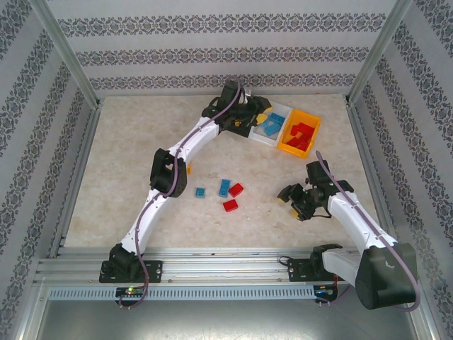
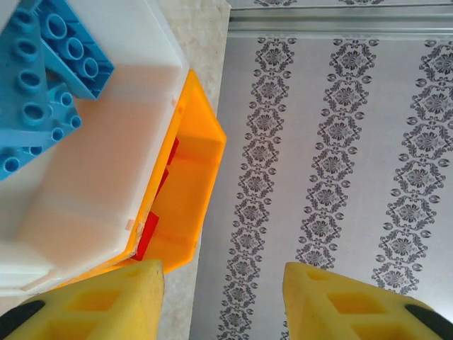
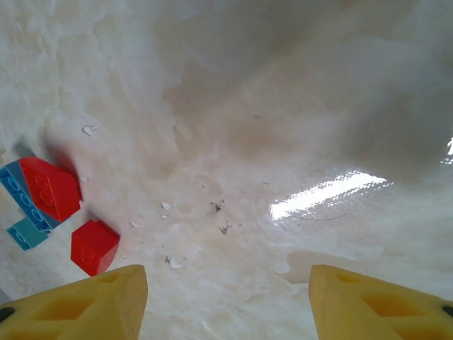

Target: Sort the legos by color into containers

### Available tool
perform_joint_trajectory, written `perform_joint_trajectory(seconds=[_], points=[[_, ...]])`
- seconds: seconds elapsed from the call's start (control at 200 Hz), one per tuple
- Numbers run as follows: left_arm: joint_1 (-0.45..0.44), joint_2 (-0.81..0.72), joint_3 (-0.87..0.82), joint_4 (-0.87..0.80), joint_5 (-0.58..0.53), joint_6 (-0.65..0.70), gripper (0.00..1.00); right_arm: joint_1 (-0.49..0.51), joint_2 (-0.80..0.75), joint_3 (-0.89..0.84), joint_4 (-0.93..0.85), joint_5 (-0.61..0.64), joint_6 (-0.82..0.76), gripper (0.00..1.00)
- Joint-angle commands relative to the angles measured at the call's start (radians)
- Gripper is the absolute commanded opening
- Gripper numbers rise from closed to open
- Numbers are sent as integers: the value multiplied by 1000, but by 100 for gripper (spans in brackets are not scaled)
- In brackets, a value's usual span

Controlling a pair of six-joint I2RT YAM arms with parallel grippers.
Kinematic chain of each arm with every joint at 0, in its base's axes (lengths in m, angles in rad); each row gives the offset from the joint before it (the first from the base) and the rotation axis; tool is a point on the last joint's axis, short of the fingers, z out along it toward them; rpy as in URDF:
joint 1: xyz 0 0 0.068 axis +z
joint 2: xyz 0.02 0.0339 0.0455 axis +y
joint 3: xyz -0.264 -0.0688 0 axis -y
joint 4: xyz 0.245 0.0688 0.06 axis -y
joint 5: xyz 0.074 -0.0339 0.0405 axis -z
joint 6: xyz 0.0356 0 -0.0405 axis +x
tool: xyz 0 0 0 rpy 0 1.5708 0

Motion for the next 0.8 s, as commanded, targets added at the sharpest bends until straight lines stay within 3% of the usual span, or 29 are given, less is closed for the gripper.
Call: perform_joint_trajectory(seconds=[0.0, 0.105, 0.21, 0.425, 0.794], points=[[15, 2, 37, -31, 21, 46, 48, -3, -14, -12, 0, -13, 22, 63], [15, -43, 31, -135, 40, 140, 48, 10, -5, -4, 9, -12, 23, 63], [15, -128, -14, -328, 25, 315, 49, 48, 27, 22, 14, 1, 8, 63], [17, -401, -293, -643, -133, 640, 52, 180, 173, 126, 19, 46, -24, 63], [106, -940, -1101, -626, -304, 810, 54, 391, 474, 410, -24, 84, 135, 64]])
